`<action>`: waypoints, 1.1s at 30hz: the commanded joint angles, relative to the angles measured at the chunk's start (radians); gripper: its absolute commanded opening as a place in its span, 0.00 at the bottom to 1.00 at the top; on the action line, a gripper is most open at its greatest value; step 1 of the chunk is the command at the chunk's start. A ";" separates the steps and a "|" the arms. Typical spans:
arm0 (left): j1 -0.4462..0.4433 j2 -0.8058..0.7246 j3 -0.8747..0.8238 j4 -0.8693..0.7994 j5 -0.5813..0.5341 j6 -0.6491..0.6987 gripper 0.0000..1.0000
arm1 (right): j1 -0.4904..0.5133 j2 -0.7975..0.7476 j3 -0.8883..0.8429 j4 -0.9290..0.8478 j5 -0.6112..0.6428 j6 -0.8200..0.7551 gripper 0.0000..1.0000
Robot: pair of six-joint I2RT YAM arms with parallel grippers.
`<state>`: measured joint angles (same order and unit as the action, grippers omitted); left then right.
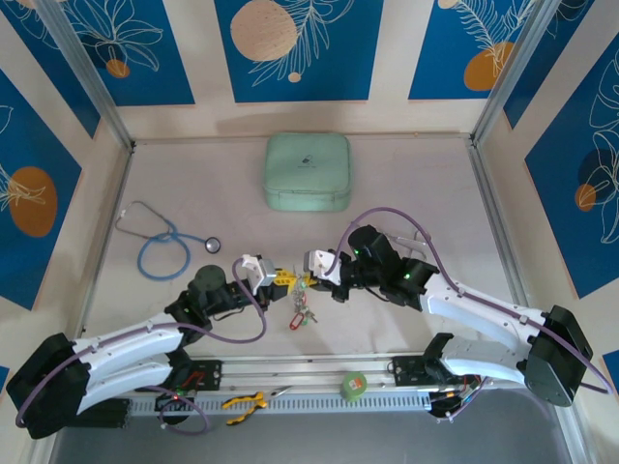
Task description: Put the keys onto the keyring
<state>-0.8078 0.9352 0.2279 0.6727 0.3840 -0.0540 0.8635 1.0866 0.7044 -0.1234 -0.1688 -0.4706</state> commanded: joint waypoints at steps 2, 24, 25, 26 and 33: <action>-0.007 0.008 0.036 0.042 -0.003 -0.007 0.00 | 0.015 -0.008 -0.003 -0.001 -0.054 -0.020 0.00; -0.007 0.005 0.039 0.111 -0.007 -0.031 0.00 | -0.030 -0.014 0.016 -0.089 -0.250 0.029 0.30; -0.006 0.005 0.037 0.115 -0.005 -0.030 0.00 | -0.049 -0.026 0.012 -0.086 -0.282 0.047 0.31; -0.007 0.005 0.034 0.120 -0.004 -0.029 0.00 | -0.074 -0.041 0.008 -0.078 -0.321 0.066 0.31; -0.006 0.012 0.005 0.189 0.025 -0.023 0.00 | -0.164 -0.068 -0.023 0.064 -0.337 0.220 0.27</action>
<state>-0.8085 0.9459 0.2317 0.7639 0.3828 -0.0727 0.7063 1.0122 0.6979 -0.1139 -0.4538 -0.3313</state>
